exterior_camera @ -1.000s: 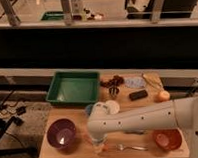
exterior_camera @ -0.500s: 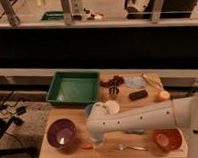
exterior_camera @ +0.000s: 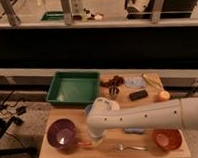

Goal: Place pepper in tray

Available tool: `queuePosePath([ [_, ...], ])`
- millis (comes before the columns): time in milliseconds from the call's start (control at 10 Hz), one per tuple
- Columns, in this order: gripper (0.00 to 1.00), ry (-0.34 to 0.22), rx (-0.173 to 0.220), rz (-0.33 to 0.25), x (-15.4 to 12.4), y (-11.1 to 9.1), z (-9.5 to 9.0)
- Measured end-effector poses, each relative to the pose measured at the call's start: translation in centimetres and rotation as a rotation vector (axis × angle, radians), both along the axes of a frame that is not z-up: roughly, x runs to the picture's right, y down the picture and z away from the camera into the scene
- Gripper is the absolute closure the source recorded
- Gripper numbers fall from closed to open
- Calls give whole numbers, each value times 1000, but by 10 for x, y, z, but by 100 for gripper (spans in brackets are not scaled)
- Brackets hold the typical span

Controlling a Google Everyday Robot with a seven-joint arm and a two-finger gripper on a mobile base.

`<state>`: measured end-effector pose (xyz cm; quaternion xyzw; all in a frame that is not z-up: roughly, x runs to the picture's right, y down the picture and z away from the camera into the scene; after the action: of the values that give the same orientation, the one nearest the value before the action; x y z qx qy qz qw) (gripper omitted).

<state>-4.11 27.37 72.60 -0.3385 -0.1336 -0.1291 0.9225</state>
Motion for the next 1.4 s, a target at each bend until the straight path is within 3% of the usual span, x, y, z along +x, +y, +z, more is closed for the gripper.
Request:
queuePosePath([
  [400,82,-34,56,-19,-15,-60,-38],
  [800,82,-134,99,-64,-73,-87,-50],
  [1100,82,-192,144,-126,-132,-116,-29],
  [1200,82,-206,154,-157,-152,-129,-14],
  [1400,82,-202,139,-189,-169,-151,25],
])
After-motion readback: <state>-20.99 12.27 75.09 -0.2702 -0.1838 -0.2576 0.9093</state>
